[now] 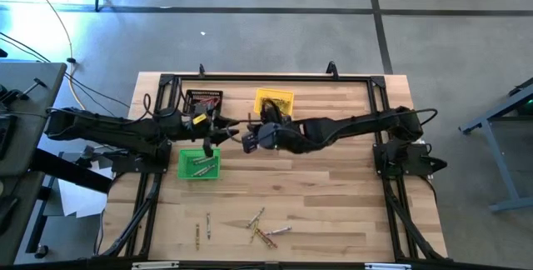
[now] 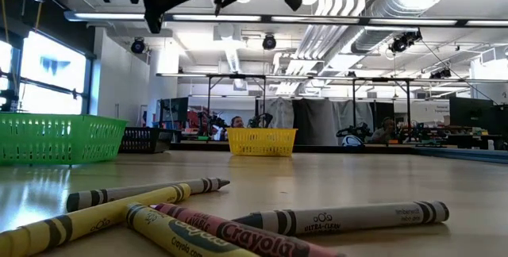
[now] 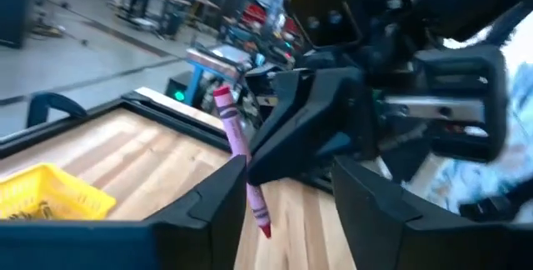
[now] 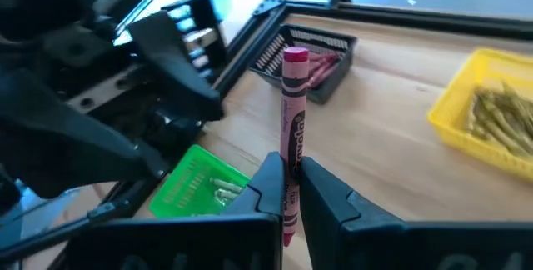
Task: Sort crayons
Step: Put the red crayon into the black bin, then put the yellow crayon into the yellow bin
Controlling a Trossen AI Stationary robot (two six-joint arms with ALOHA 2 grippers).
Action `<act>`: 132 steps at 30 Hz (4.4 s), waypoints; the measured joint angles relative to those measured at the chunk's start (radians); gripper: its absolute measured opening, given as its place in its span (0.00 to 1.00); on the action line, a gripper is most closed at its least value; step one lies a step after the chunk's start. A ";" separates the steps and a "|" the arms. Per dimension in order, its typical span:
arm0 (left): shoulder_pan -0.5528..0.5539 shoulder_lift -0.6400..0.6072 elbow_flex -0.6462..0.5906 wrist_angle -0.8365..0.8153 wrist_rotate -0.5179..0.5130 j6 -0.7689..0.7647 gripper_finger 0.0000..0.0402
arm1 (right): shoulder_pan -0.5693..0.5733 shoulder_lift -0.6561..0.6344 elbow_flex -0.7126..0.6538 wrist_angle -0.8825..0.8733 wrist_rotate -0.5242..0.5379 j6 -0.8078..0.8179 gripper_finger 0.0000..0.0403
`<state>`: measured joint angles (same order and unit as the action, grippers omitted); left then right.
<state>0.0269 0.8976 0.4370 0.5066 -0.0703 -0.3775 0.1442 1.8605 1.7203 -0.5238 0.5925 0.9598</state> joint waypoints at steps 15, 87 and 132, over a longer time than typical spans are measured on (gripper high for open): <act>0.000 0.112 0.001 0.147 -0.080 -0.091 0.46 | -0.062 -0.009 0.000 0.053 -0.186 -0.202 0.02; 0.645 0.203 0.031 -0.529 -0.353 0.013 0.05 | -0.041 -0.146 0.002 -0.187 -0.203 -0.214 0.32; -0.325 0.099 0.031 -0.426 0.692 -0.694 0.18 | -0.037 -0.146 0.001 -0.563 -0.234 -0.136 0.32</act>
<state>-0.2983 0.9966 0.4675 0.0810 0.6214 -1.0711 0.1074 1.7149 1.7210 -1.0864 0.3584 0.8238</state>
